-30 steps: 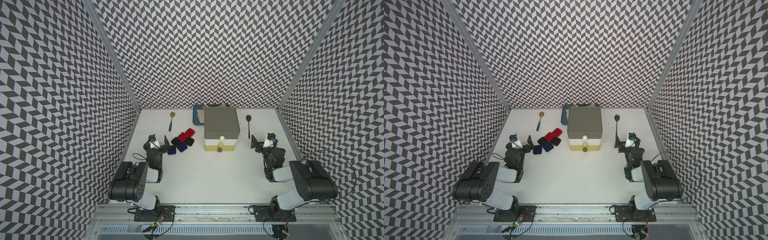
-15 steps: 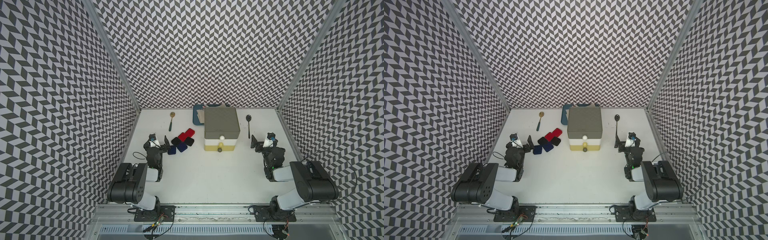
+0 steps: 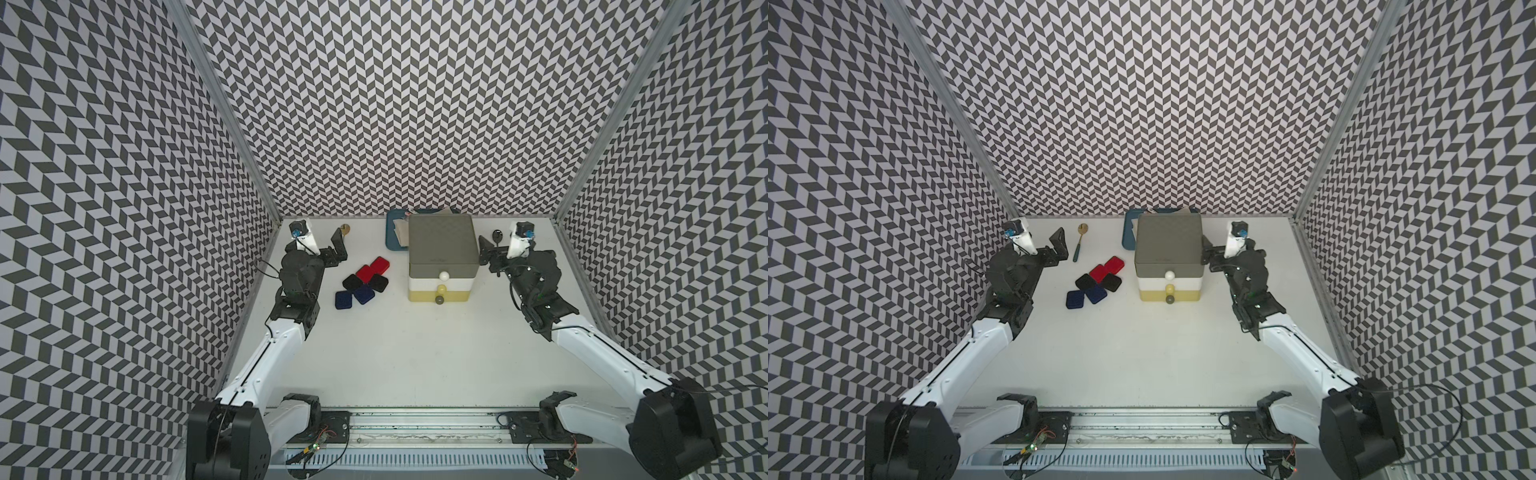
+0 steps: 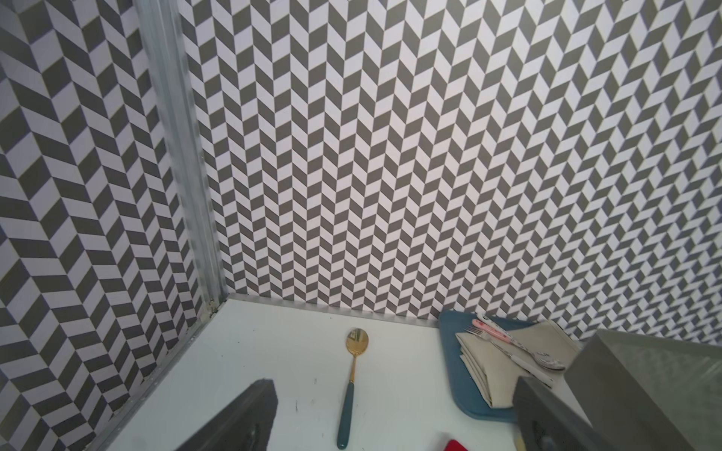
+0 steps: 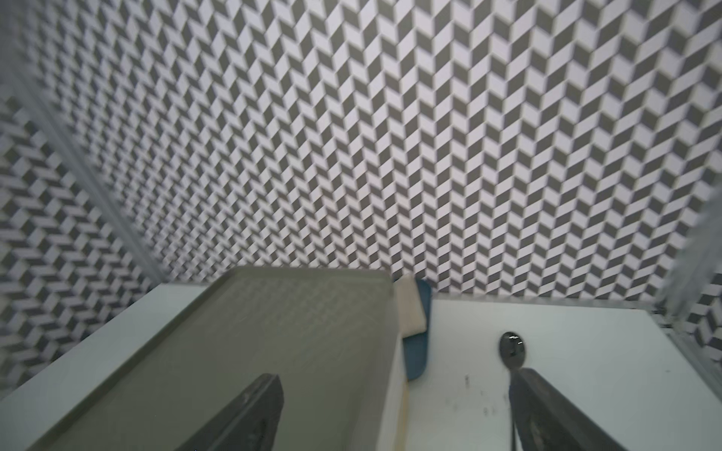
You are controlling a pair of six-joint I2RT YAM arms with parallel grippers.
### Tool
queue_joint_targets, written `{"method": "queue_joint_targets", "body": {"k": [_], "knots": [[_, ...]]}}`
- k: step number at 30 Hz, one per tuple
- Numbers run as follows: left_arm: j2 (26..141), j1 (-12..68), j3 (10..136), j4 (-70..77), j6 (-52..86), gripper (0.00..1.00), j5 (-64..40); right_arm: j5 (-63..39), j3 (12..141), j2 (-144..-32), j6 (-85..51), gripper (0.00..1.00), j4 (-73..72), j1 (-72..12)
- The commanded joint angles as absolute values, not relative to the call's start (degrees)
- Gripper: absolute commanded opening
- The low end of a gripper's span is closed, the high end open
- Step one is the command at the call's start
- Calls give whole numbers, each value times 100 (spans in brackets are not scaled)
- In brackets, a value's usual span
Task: Place the brooch boxes into the drawer by color
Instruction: Open the drawer in the storage box.
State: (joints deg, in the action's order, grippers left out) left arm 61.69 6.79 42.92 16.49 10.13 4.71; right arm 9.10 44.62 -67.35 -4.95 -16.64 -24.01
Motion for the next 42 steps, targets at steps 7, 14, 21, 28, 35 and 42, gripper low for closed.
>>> {"method": "queue_joint_targets", "body": {"k": [7,14,21,28,35,42], "knots": [[5782,662,4146,349,925,100,-17,1352,4839,-6487,-1995,82,681,-3691],[5994,625,4269,321,1135,100,-333,1719,5518,-6959,-2719,79,1526,-4376],[5933,589,4219,327,1193,100,-343,1865,5171,-6789,-3175,79,1617,-4607],[5934,578,4215,299,1208,100,-355,2295,5311,-7035,-3183,80,1468,-4588],[5924,579,4216,265,1203,100,-341,2199,5667,-7449,-3167,80,1547,-4585],[5915,580,4225,244,1219,100,-338,2240,5802,-7718,-3167,79,1441,-4579]]}}
